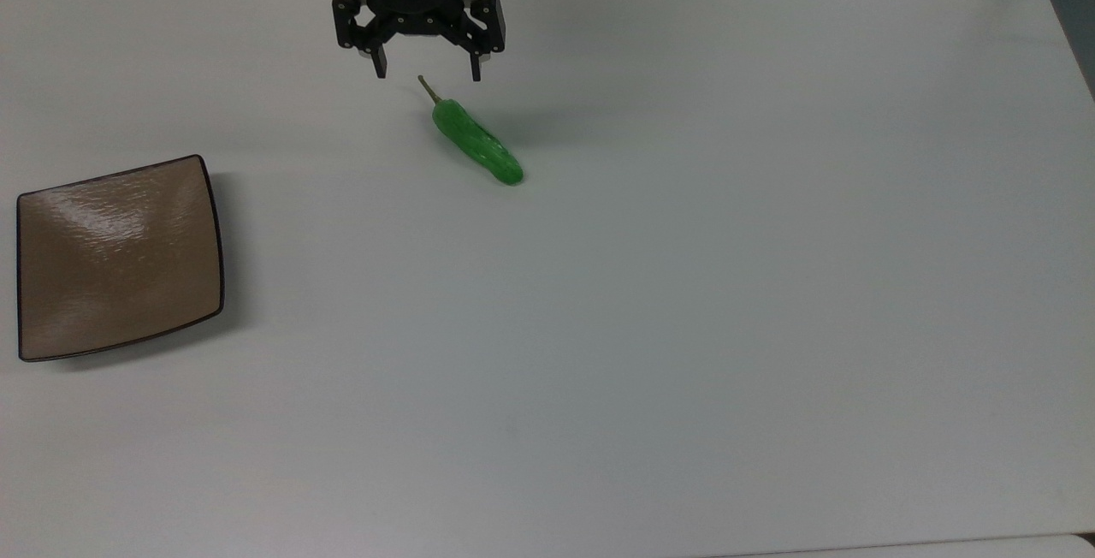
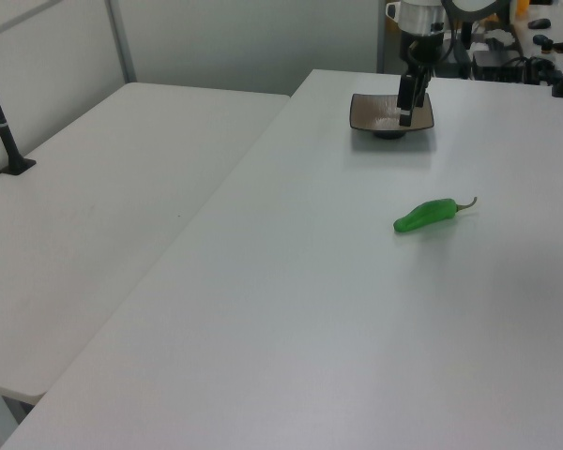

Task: Chili peppers are placed on a ceramic plate
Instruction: 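Move the open gripper over the green chili pepper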

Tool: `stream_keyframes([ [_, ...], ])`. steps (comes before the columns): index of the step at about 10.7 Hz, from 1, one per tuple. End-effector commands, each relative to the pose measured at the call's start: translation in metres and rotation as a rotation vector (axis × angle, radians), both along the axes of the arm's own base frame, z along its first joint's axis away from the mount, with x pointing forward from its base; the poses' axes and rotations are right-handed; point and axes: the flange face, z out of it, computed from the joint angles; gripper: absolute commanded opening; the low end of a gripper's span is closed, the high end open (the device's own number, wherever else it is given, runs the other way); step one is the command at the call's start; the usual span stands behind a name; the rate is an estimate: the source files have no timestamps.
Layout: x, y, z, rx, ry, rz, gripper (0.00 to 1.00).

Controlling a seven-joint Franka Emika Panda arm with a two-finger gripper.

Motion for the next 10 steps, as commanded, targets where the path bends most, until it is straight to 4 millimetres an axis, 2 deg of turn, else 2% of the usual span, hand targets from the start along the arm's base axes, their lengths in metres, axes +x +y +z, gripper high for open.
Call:
stream_keyframes([
  [1, -0.002, 0.010, -0.008, 0.003, 0.016, 0.037, 1.00],
  [7, -0.002, 0.009, -0.007, -0.001, 0.017, 0.055, 1.00],
  [8, -0.004, 0.007, -0.008, -0.005, 0.026, 0.116, 1.00],
  [10, -0.010, 0.006, -0.023, -0.009, 0.072, 0.298, 1.00],
])
